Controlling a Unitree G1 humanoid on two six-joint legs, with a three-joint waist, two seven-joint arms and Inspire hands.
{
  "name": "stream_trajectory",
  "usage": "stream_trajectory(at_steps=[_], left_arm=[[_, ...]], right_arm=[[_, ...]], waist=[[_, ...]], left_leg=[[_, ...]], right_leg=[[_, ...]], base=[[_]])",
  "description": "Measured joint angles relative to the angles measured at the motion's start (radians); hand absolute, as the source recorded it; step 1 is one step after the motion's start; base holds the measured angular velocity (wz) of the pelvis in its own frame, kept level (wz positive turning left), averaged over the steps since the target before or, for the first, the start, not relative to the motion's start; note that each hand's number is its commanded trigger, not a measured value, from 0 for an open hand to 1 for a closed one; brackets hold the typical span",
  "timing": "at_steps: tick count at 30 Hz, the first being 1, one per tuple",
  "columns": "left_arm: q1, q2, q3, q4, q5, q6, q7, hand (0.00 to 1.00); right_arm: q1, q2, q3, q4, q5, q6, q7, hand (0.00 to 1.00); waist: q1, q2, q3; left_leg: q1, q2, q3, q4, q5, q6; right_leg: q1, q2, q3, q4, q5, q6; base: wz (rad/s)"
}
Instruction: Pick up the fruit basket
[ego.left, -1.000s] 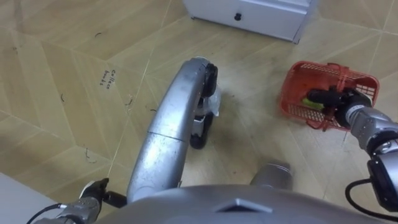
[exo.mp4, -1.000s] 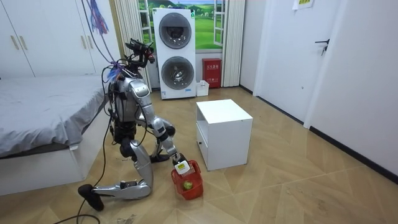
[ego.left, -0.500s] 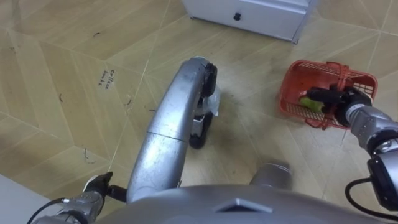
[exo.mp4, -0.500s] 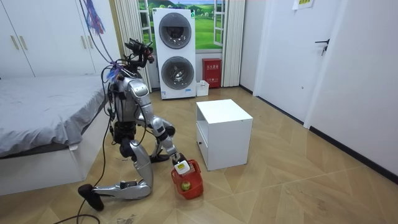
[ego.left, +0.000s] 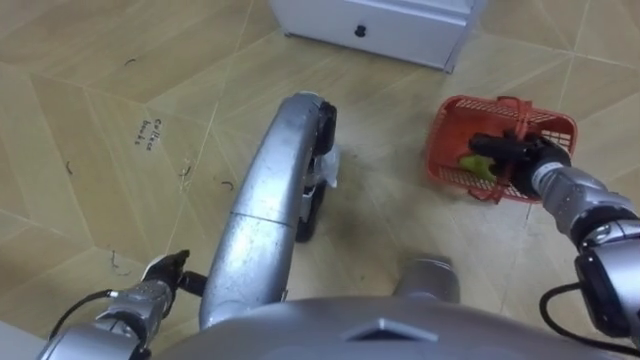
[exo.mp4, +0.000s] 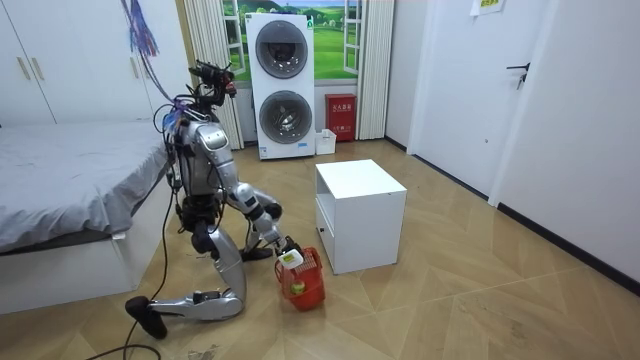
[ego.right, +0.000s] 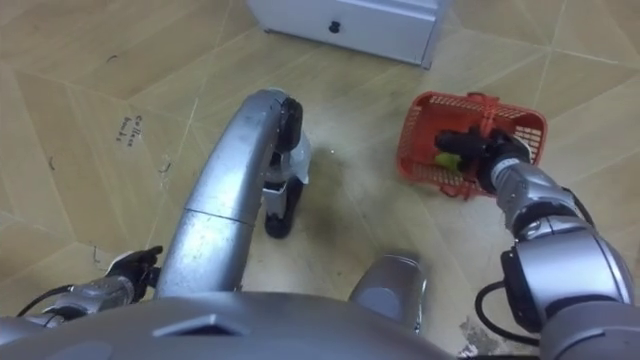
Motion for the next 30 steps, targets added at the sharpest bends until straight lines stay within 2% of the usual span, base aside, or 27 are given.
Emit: stream_trajectory(at_steps=[3, 4, 6, 7, 9, 10, 12, 13, 14, 15, 16, 17, 18, 19, 20, 21, 22, 23, 24, 25, 26, 27, 29, 30], left_arm=[[-0.009, -0.002, 0.036, 0.001, 0.003, 0.009, -0.019, 0.0], [-0.019, -0.003, 0.038, 0.004, -0.001, 0.015, -0.02, 0.0], [-0.026, -0.003, 0.044, 0.004, -0.001, 0.02, -0.019, 0.0], [-0.032, -0.002, 0.072, 0.004, 0.0, 0.025, -0.019, 0.0], [-0.041, -0.001, 0.117, 0.001, -0.001, 0.025, -0.018, 0.0], [-0.041, -0.001, 0.143, -0.009, -0.001, 0.024, -0.016, 0.0], [-0.045, -0.006, 0.153, -0.014, -0.001, 0.026, -0.012, 0.0], [-0.044, -0.012, 0.16, -0.018, -0.001, 0.03, -0.011, 0.0], [-0.035, -0.014, 0.178, -0.02, 0.0, 0.031, -0.01, 0.0], [-0.033, -0.014, 0.184, -0.021, 0.004, 0.031, -0.009, 0.0], [-0.025, -0.014, 0.192, -0.021, 0.005, 0.036, -0.007, 0.0], [-0.001, -0.014, 0.194, -0.035, 0.004, 0.041, -0.004, 0.0], [0.017, -0.015, 0.198, -0.046, 0.004, 0.042, -0.001, 0.0], [0.037, -0.016, 0.22, -0.057, 0.008, 0.042, 0.006, 0.0], [0.055, -0.014, 0.228, -0.063, 0.008, 0.042, 0.019, 0.0], [0.065, -0.014, 0.229, -0.072, 0.008, 0.042, 0.028, 0.0], [0.086, -0.016, 0.232, -0.088, 0.007, 0.039, 0.047, 0.0], [0.097, -0.015, 0.236, -0.095, 0.009, 0.039, 0.064, 0.0], [0.101, -0.011, 0.237, -0.095, 0.008, 0.039, 0.074, 0.0], [0.111, -0.003, 0.235, -0.099, 0.008, 0.04, 0.091, 0.0], [0.123, -0.006, 0.242, -0.112, 0.02, 0.045, 0.104, 0.0], [0.129, -0.008, 0.248, -0.116, 0.026, 0.046, 0.109, 0.0], [0.142, -0.012, 0.257, -0.137, 0.027, 0.049, 0.116, 0.0], [0.143, -0.013, 0.263, -0.145, 0.027, 0.05, 0.12, 0.0]], right_arm=[[-0.008, -0.001, -0.004, -0.035, 0.013, 0.019, 0.021, 1.0], [-0.008, -0.002, -0.005, -0.059, 0.018, 0.025, 0.03, 1.0], [-0.008, -0.001, -0.006, -0.092, 0.037, 0.039, 0.041, 1.0], [-0.008, 0.006, -0.009, -0.107, 0.038, 0.039, 0.044, 1.0], [-0.008, 0.011, -0.01, -0.141, 0.038, 0.05, 0.046, 1.0], [-0.008, 0.01, -0.011, -0.183, 0.038, 0.062, 0.047, 1.0], [-0.008, 0.01, -0.01, -0.221, 0.032, 0.066, 0.059, 1.0], [-0.007, 0.011, -0.01, -0.238, 0.032, 0.077, 0.068, 1.0], [0.003, 0.017, -0.01, -0.257, 0.033, 0.084, 0.075, 1.0], [0.014, 0.021, -0.01, -0.274, 0.033, 0.085, 0.079, 1.0], [0.04, 0.026, -0.01, -0.309, 0.034, 0.087, 0.089, 1.0], [0.053, 0.028, -0.011, -0.34, 0.035, 0.103, 0.106, 1.0], [0.063, 0.028, -0.013, -0.363, 0.037, 0.112, 0.111, 1.0], [0.102, 0.031, -0.028, -0.427, 0.039, 0.116, 0.125, 1.0], [0.144, 0.034, -0.033, -0.477, 0.036, 0.115, 0.142, 1.0], [0.162, 0.036, -0.035, -0.496, 0.033, 0.115, 0.149, 1.0], [0.196, 0.04, -0.041, -0.525, 0.031, 0.113, 0.162, 1.0], [0.221, 0.049, -0.043, -0.531, 0.022, 0.113, 0.17, 1.0], [0.232, 0.058, -0.044, -0.531, 0.009, 0.113, 0.169, 1.0], [0.255, 0.075, -0.041, -0.54, -0.004, 0.115, 0.169, 1.0], [0.283, 0.079, -0.04, -0.558, -0.014, 0.115, 0.171, 1.0], [0.294, 0.079, -0.04, -0.57, -0.03, 0.117, 0.171, 1.0], [0.339, 0.081, -0.037, -0.621, -0.04, 0.123, 0.171, 1.0], [0.343, 0.082, -0.037, -0.622, -0.041, 0.123, 0.171, 1.0]], waist=[[-0.003, -0.009, 0.0025], [-0.008, -0.011, 0.0025], [-0.012, -0.017, 0.0024], [-0.012, -0.025, 0.0006], [-0.013, -0.034, -0.0028], [-0.018, -0.034, -0.0045], [-0.015, -0.042, -0.0068], [-0.012, -0.045, -0.0094], [-0.007, -0.052, -0.0165], [-0.007, -0.054, -0.0186], [-0.01, -0.055, -0.023], [-0.011, -0.055, -0.0248], [-0.012, -0.053, -0.0262], [-0.013, -0.051, -0.0315], [-0.013, -0.052, -0.0372], [-0.013, -0.052, -0.0414], [-0.006, -0.043, -0.0478], [-0.003, -0.03, -0.0523], [-0.002, -0.028, -0.0533], [-0.002, -0.021, -0.0528], [-0.002, -0.011, -0.0532], [-0.002, -0.005, -0.0527], [-0.009, 0.009, -0.0544], [-0.013, 0.011, -0.0546]], left_leg=[[0.003, -0.007, -0.006, 0.007, -0.002, 0.001], [0.004, -0.018, -0.011, 0.011, -0.002, 0.0], [0.016, -0.022, -0.013, 0.018, -0.011, 0.004], [0.023, -0.023, -0.013, 0.02, -0.017, 0.007], [0.027, -0.023, -0.018, 0.02, -0.02, 0.01], [0.03, -0.021, -0.026, 0.018, -0.022, 0.015], [0.053, -0.004, -0.023, -0.01, -0.029, 0.028], [0.081, 0.007, -0.021, -0.049, -0.032, 0.034], [0.115, 0.017, -0.023, -0.096, -0.032, 0.037], [0.137, 0.021, -0.023, -0.122, -0.031, 0.041], [0.184, 0.024, -0.024, -0.184, -0.032, 0.05], [0.244, 0.026, -0.023, -0.253, -0.033, 0.058], [0.274, 0.027, -0.024, -0.289, -0.033, 0.061], [0.343, 0.025, -0.02, -0.368, -0.029, 0.075], [0.424, 0.024, -0.012, -0.455, -0.02, 0.092], [0.463, 0.027, -0.008, -0.496, -0.014, 0.101], [0.549, 0.035, 0.001, -0.588, -0.002, 0.118], [0.64, 0.043, 0.003, -0.672, 0.008, 0.127], [0.684, 0.044, 0.002, -0.713, 0.013, 0.129], [0.768, 0.045, -0.002, -0.788, 0.022, 0.129], [0.846, 0.046, -0.003, -0.856, 0.03, 0.128], [0.884, 0.046, -0.002, -0.891, 0.036, 0.127], [1.005, 0.048, -0.018, -1.038, 0.08, 0.112], [1.029, 0.053, -0.024, -1.072, 0.093, 0.106]], right_leg=[[0.008, 0.001, 0.004, 0.0, 0.0, 0.0], [0.016, 0.0, 0.004, -0.002, 0.0, 0.0], [0.033, -0.001, 0.005, -0.008, 0.0, 0.0], [0.043, 0.0, 0.005, -0.015, 0.0, 0.0], [0.051, 0.014, 0.005, -0.032, 0.0, 0.0], [0.052, 0.034, 0.009, -0.052, 0.0, 0.0], [0.051, 0.054, 0.026, -0.109, 0.0, 0.001], [0.052, 0.057, 0.025, -0.177, 0.0, 0.001], [0.058, 0.058, 0.021, -0.263, 0.0, 0.002], [0.07, 0.06, 0.014, -0.316, 0.001, 0.003], [0.105, 0.061, -0.004, -0.44, 0.006, 0.011], [0.135, 0.063, -0.011, -0.569, 0.037, 0.024], [0.148, 0.063, -0.015, -0.626, 0.068, 0.024], [0.173, 0.063, -0.028, -0.727, 0.17, 0.005], [0.192, 0.063, -0.034, -0.801, 0.315, -0.013], [0.195, 0.063, -0.033, -0.828, 0.399, -0.017], [0.195, 0.074, -0.024, -0.878, 0.595, -0.022], [0.193, 0.095, -0.022, -0.902, 0.716, 0.009], [0.185, 0.11, -0.025, -0.896, 0.709, 0.014], [0.165, 0.141, -0.034, -0.854, 0.634, 0.005], [0.136, 0.159, -0.063, -0.836, 0.542, -0.001], [0.12, 0.16, -0.079, -0.84, 0.502, -0.001], [0.054, 0.155, -0.145, -0.943, 0.369, -0.008], [0.042, 0.155, -0.161, -0.99, 0.344, -0.009]], base=[[-0.04], [0.0], [-0.05], [-0.05], [-0.02], [-0.13], [-0.25], [-0.39], [-0.41], [-0.35], [-0.39], [-0.44], [-0.48], [-0.33], [-0.22], [-0.19], [-0.22], [-0.27], [-0.23], [-0.21], [-0.22], [-0.25], [-0.14], [-0.13]])
